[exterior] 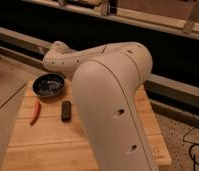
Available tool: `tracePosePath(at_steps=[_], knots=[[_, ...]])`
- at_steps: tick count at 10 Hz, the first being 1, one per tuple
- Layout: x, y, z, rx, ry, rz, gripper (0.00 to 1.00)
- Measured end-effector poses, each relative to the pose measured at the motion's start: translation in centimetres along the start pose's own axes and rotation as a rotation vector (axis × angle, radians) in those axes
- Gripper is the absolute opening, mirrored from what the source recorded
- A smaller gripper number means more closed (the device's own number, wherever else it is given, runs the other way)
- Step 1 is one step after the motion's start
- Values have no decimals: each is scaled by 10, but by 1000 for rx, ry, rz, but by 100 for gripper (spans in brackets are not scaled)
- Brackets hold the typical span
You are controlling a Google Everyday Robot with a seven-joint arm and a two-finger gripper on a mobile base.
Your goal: Place the white sponge in the ceramic cup
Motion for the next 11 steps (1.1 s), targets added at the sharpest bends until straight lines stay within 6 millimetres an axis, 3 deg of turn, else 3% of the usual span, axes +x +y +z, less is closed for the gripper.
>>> tracePosePath(at_steps=[3,5,6,11], knots=[[7,0,-1,4,5,-2,0],[9,1,-1,8,7,-4,7],[10,2,-1,9,8,-7,21],[10,7,-3,15,1,-23,69]])
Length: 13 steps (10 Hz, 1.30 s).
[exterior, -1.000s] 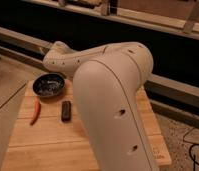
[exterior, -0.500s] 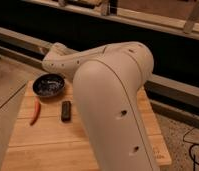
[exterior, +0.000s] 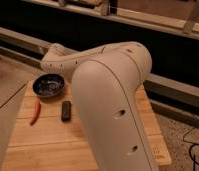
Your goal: Place the white sponge in the ceramic cup
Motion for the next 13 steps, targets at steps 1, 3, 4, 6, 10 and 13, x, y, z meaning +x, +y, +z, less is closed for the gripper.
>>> tracePosePath(at_steps=[1,3,4,6,10,13], knots=[[0,0,0,0,-1,-1,76],[0,1,0,2,-3,-1,80],[0,1,-1,2,-3,-1,80],[0,1,-2,1,-6,5,80],[1,-1,-2,-1,-6,10,80],[-2,-1,-6,-6,-18,19,80]])
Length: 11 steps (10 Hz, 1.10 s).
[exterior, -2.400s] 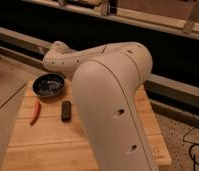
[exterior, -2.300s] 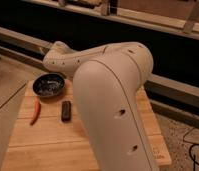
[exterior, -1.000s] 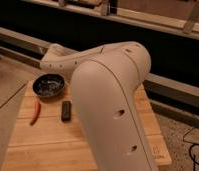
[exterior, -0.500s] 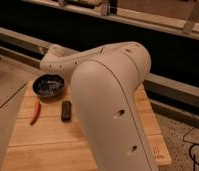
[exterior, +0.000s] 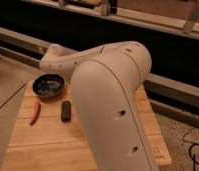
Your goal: Place the white sponge in the ceramic cup
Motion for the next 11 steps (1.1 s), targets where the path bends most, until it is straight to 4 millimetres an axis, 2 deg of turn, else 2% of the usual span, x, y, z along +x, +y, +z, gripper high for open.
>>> tracePosePath(at_steps=[1,4,11], knots=[[-3,-1,-3,-2,-10,5,80],[-25,-8,-33,-49,-93,33,80],[-25,-8,-32,-50,-93,28,80]])
